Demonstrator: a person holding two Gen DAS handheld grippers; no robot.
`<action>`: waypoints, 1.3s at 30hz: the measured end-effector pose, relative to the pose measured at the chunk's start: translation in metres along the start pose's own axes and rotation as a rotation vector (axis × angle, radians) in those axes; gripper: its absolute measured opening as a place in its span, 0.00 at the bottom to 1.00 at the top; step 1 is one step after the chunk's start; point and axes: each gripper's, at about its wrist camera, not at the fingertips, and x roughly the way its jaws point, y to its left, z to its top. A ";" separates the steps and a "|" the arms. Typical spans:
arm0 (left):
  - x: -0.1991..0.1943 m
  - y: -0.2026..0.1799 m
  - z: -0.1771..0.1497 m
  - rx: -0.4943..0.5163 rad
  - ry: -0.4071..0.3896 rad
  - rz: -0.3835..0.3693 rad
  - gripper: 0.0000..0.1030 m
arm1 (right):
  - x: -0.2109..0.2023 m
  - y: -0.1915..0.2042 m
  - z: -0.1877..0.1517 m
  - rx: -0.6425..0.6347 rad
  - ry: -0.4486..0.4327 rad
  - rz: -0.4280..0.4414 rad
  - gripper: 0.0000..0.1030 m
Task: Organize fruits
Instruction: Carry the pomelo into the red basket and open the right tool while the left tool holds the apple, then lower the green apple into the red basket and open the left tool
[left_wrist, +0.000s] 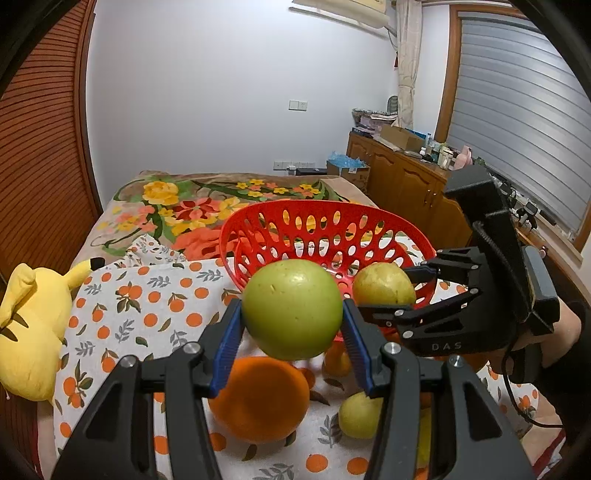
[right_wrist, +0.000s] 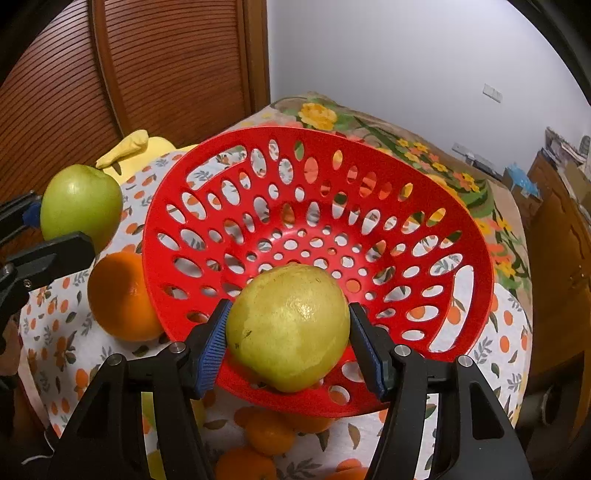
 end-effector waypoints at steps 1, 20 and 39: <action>0.001 0.001 0.001 0.000 0.001 0.001 0.50 | 0.000 0.000 0.000 0.000 -0.001 -0.004 0.62; 0.029 -0.013 0.010 0.019 0.044 -0.008 0.50 | -0.056 -0.038 0.000 0.121 -0.164 -0.004 0.63; 0.072 -0.056 0.010 0.089 0.120 -0.028 0.51 | -0.093 -0.056 -0.054 0.179 -0.236 -0.042 0.63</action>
